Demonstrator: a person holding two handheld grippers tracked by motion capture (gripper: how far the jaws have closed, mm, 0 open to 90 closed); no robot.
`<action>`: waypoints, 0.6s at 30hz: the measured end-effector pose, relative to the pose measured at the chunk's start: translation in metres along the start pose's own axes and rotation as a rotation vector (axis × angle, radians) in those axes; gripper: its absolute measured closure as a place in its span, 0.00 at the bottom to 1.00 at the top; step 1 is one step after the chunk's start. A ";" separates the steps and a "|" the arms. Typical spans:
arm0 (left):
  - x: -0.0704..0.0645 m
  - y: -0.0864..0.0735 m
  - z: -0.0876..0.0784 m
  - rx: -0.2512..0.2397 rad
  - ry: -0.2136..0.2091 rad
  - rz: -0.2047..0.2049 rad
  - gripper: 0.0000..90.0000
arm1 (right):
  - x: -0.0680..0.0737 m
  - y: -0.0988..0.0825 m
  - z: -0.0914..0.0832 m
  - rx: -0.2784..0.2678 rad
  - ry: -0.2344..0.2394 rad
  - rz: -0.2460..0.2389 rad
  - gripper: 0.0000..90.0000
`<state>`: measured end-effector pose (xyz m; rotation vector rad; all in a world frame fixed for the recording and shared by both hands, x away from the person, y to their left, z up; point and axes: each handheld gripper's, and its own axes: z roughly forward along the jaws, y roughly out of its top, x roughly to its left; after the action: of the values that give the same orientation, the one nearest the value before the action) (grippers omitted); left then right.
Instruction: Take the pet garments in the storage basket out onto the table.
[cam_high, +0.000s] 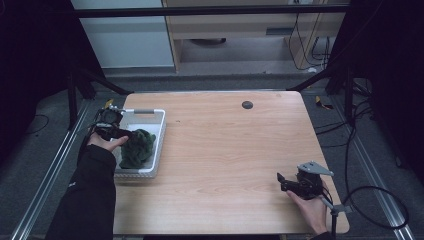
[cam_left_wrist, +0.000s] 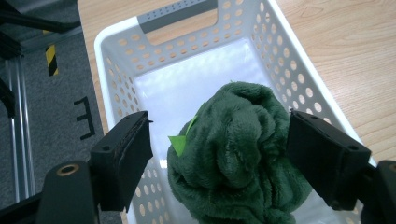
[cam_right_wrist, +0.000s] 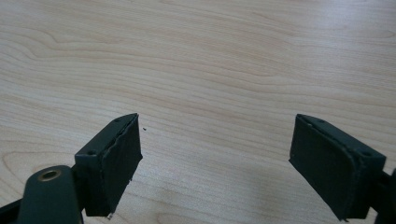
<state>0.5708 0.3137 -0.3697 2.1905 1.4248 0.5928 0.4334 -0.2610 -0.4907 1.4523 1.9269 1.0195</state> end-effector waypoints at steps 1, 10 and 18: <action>0.000 0.000 0.000 0.001 0.000 0.000 0.24 | 0.000 0.000 0.000 0.000 0.000 -0.002 0.18; -0.004 0.002 0.007 -0.009 0.001 -0.008 0.26 | 0.000 0.000 0.000 0.002 -0.002 -0.004 0.18; -0.003 -0.003 0.017 0.004 -0.024 -0.029 0.26 | 0.000 0.000 0.001 0.009 0.000 -0.004 0.18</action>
<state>0.5772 0.3094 -0.3854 2.1688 1.4441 0.5517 0.4340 -0.2603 -0.4916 1.4532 1.9363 1.0107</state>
